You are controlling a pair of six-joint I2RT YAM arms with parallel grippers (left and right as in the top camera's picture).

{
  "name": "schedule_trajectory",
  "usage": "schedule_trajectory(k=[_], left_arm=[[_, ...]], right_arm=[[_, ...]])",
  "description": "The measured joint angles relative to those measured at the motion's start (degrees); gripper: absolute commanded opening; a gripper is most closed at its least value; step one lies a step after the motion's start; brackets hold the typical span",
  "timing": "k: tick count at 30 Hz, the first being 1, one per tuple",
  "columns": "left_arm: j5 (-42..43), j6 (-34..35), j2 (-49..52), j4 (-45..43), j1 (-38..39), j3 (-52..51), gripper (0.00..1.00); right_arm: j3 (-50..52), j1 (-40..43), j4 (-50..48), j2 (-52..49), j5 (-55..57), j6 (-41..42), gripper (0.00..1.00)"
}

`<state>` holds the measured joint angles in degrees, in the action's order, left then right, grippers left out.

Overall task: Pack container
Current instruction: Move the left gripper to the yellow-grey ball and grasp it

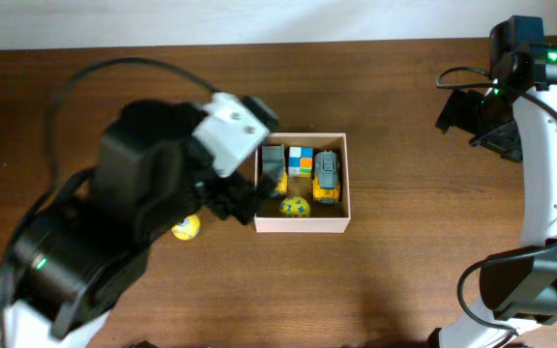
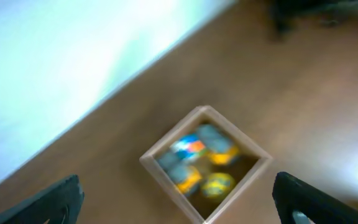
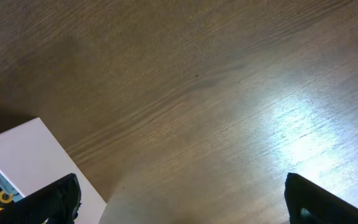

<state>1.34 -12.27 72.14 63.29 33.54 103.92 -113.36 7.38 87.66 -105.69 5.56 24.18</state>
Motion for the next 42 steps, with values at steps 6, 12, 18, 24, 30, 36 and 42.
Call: schedule_trajectory(k=[6,12,18,24,30,36,42], left_arm=[[-21.3,8.3,1.2,6.0,-3.2,-0.1,0.99],[-25.4,16.1,10.1,9.7,-9.7,-4.6,0.99],[-17.8,19.7,23.1,11.9,-17.1,-7.1,0.99],[-14.0,20.7,31.8,13.7,-21.1,-7.3,0.99],[-10.9,20.9,37.2,14.6,-22.2,-10.0,0.99],[-7.5,19.6,37.4,12.8,-22.2,-18.1,0.99],[-5.4,19.3,37.4,9.1,-22.1,-24.9,0.99]], right_arm=[[0.0,0.0,0.0,0.0,0.0,0.0,0.99],[0.0,0.0,0.0,0.0,0.0,0.0,0.99],[0.0,0.0,0.0,0.0,0.0,0.0,0.99],[0.0,0.0,0.0,0.0,0.0,0.0,0.99],[0.0,0.0,0.0,0.0,0.0,0.0,0.99],[0.0,0.0,0.0,0.0,0.0,0.0,0.99],[0.0,0.0,0.0,0.0,0.0,0.0,0.99]])
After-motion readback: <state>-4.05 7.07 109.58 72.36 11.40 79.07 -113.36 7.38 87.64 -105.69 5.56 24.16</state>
